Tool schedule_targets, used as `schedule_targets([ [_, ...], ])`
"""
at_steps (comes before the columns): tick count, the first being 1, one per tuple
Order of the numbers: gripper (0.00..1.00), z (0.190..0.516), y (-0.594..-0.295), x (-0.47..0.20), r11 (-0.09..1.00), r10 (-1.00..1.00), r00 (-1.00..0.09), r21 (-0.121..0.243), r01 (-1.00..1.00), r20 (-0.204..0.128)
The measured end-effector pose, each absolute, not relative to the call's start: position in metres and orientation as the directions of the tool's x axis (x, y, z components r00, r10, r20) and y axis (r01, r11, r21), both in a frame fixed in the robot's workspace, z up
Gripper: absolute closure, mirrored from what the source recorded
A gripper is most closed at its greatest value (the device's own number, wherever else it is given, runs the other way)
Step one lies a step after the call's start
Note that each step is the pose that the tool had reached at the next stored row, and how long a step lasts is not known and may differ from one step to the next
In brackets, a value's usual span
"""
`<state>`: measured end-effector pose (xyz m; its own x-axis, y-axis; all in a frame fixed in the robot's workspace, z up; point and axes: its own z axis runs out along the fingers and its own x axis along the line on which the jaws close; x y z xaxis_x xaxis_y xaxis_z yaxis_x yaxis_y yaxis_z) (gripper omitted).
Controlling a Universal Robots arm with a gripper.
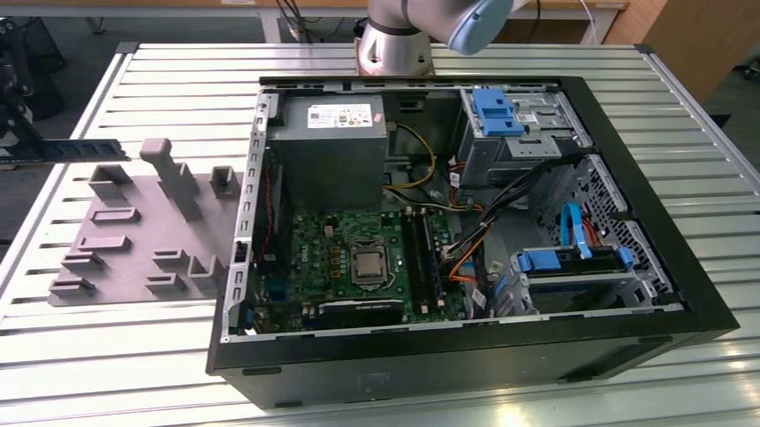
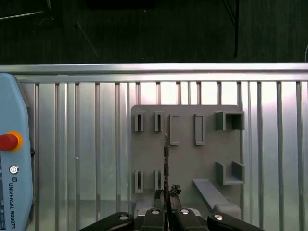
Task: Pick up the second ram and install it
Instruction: 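Pick up the second ram and move it above second insertion slot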
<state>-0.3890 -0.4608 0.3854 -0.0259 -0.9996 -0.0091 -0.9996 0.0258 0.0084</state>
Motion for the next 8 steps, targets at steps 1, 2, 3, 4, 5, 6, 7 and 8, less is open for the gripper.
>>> schedule_targets([
  [1,0.86,0.3854,-0.4608,-0.3878,0.026,-1.0,-0.026,0.008,-1.0,-0.009],
  [2,0.86,0.3854,-0.4608,-0.3867,0.026,-1.0,-0.026,0.008,-1.0,-0.009],
  [3,0.86,0.3854,-0.4608,-0.3855,0.026,-1.0,-0.026,0.008,-1.0,-0.009],
  [4,0.86,0.3854,-0.4608,-0.3843,0.026,-1.0,-0.026,0.008,-1.0,-0.009],
  [5,0.86,0.3854,-0.4608,-0.3831,0.026,-1.0,-0.026,0.008,-1.0,-0.009],
  [6,0.86,0.3854,-0.4608,-0.3818,0.026,-1.0,-0.026,0.008,-1.0,-0.009],
  [7,0.86,0.3854,-0.4608,-0.3806,0.026,-1.0,-0.026,0.008,-1.0,-0.009],
  [8,0.86,0.3854,-0.4608,-0.3793,0.026,-1.0,-0.026,0.008,-1.0,-0.009],
])
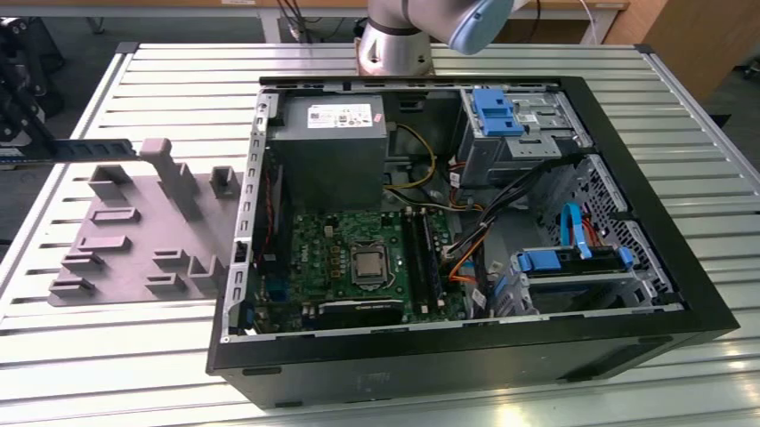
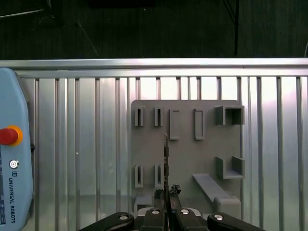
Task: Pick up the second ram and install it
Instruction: 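Pick up the second ram and move it above second insertion slot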
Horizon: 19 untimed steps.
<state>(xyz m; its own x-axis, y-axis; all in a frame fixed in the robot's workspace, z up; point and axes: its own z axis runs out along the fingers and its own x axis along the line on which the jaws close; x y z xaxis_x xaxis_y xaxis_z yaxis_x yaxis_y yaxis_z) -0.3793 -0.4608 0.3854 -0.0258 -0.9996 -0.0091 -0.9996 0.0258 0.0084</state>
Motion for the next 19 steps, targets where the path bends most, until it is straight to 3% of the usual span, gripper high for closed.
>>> schedule_targets([
  [19,0.86,0.385,-0.461,-0.356,0.026,-1.0,-0.026,0.008,-1.0,-0.009],
])
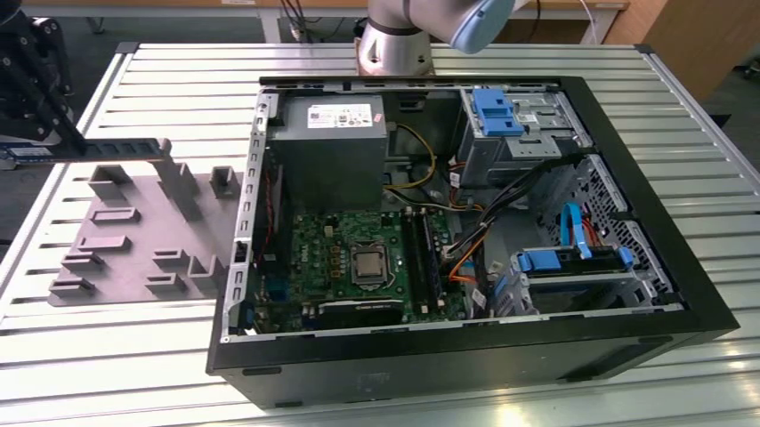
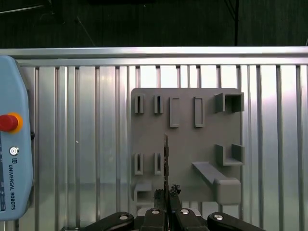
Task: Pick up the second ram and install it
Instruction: 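Pick up the second ram and move it above second insertion slot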
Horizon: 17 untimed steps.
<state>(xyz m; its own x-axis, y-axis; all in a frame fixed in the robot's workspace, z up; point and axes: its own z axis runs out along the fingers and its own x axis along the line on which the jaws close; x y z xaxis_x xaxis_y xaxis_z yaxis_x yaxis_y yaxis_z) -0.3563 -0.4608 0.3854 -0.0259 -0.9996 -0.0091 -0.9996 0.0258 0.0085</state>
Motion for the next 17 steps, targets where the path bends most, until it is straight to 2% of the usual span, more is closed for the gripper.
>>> schedule_targets([
  [17,0.86,0.385,-0.461,-0.337,0.026,-1.0,-0.026,0.008,-1.0,-0.009],
])
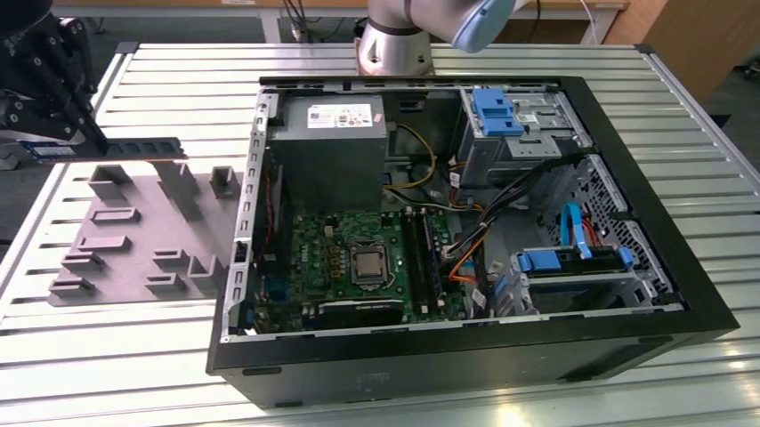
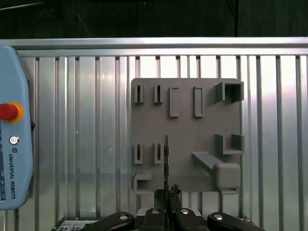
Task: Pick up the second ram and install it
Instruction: 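Pick up the second ram and move it above second insertion slot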
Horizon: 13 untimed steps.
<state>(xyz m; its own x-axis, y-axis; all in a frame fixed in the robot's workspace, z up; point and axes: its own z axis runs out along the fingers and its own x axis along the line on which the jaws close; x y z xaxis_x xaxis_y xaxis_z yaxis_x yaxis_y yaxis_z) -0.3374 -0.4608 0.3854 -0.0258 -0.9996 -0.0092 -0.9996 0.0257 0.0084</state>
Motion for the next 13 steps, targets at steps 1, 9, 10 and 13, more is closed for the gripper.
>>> schedule_targets([
  [1,0.86,0.385,-0.461,-0.336,0.026,-1.0,-0.026,0.008,-1.0,-0.009],
  [9,0.86,0.385,-0.461,-0.325,0.026,-1.0,-0.026,0.008,-1.0,-0.009],
  [10,0.86,0.385,-0.461,-0.324,0.026,-1.0,-0.026,0.008,-1.0,-0.009],
  [13,0.86,0.385,-0.461,-0.32,0.026,-1.0,-0.026,0.008,-1.0,-0.009],
])
